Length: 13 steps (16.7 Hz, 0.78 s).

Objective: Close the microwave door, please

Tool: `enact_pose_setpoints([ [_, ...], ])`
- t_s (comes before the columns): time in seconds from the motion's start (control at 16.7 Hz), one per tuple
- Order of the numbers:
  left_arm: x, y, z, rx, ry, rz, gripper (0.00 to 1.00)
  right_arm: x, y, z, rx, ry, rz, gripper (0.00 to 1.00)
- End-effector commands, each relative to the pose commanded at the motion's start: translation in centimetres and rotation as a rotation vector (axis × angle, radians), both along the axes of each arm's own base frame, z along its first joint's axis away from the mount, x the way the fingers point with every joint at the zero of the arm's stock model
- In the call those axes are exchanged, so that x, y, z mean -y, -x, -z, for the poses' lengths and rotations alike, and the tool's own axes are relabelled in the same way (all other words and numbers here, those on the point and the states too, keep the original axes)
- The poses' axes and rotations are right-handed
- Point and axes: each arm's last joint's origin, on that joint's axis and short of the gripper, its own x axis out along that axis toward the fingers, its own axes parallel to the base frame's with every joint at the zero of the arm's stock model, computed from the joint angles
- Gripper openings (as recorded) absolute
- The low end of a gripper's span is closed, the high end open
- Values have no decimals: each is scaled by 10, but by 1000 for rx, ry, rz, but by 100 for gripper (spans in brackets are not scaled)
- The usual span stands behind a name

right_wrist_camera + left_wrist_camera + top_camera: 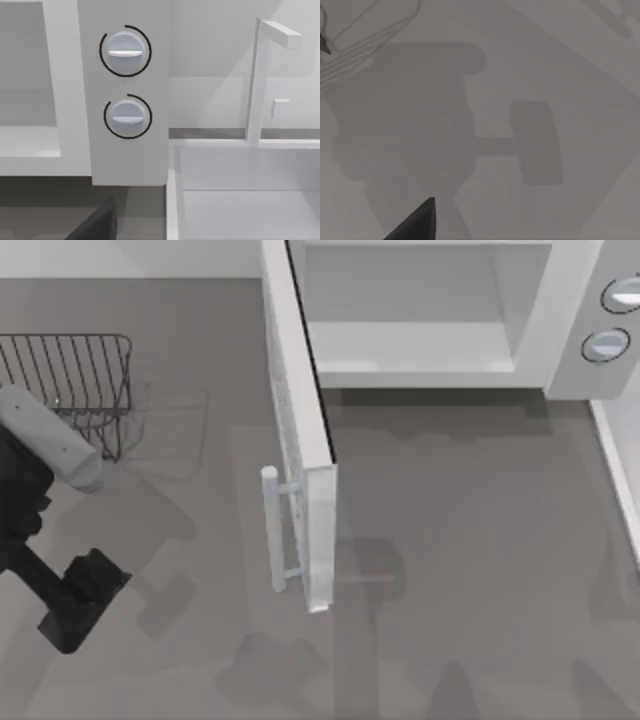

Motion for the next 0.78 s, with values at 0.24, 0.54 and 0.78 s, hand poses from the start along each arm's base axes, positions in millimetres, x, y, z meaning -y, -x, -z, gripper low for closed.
enact_pose_setpoints([
  [0.24,28,-48,-34,-197,-55,232,100,0,0,0,0,0,0,100],
  [0.54,64,-104,-76,-255,-55,468,100,0,0,0,0,0,0,100],
  [0.78,83,-129,-108,-173,-33,595,100,0,0,0,0,0,0,100],
])
